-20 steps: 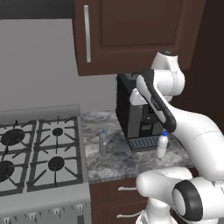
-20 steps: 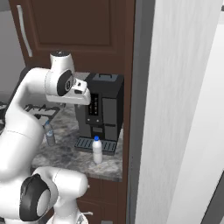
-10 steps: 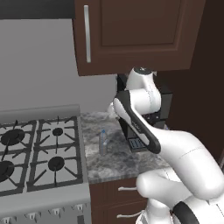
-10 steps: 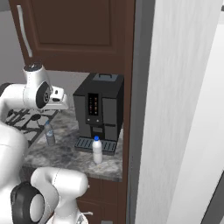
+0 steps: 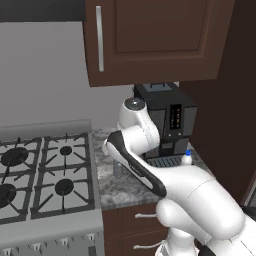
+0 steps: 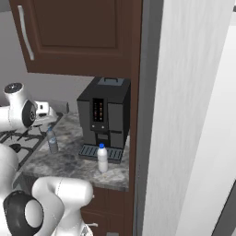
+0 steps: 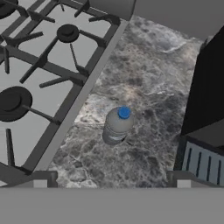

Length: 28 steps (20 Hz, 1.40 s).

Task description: Take the bottled waters from the counter and place them in the freezer to freeze. Close the freezer door after placing the bottles.

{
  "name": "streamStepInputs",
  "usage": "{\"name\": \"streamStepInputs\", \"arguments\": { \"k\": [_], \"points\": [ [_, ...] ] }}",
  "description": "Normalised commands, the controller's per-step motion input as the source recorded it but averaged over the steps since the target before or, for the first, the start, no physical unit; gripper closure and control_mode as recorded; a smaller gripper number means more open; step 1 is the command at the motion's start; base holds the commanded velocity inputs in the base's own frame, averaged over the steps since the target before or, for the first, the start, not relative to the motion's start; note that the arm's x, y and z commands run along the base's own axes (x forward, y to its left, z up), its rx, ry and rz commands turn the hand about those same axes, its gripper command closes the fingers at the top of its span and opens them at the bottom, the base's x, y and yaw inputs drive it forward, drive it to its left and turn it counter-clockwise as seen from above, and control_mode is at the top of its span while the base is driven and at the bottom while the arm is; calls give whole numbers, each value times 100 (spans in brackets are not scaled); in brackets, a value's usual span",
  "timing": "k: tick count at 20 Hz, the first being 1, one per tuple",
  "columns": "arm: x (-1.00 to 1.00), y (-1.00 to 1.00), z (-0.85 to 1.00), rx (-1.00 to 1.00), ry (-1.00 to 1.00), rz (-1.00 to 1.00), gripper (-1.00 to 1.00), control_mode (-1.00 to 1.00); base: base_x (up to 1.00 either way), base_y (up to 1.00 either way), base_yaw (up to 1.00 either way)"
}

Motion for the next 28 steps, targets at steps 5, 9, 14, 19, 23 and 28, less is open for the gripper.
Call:
{"name": "streamStepInputs", "arguments": {
  "k": [5,9,14,19,23,28],
  "points": [
    [7,7,-17,0,11,18,-100,-100,0,0,0],
    [1,-16,-4,14,21,2,-100,-100,0,0,0],
    [15,-28,-34,21,5,0,-100,-100,0,0,0],
    [22,-8,-51,19,-14,4,-100,-100,0,0,0],
    [14,0,-34,3,-16,0,-100,-100,0,0,0],
    [2,0,-25,0,-12,0,-100,-100,0,0,0]
  ]
}}
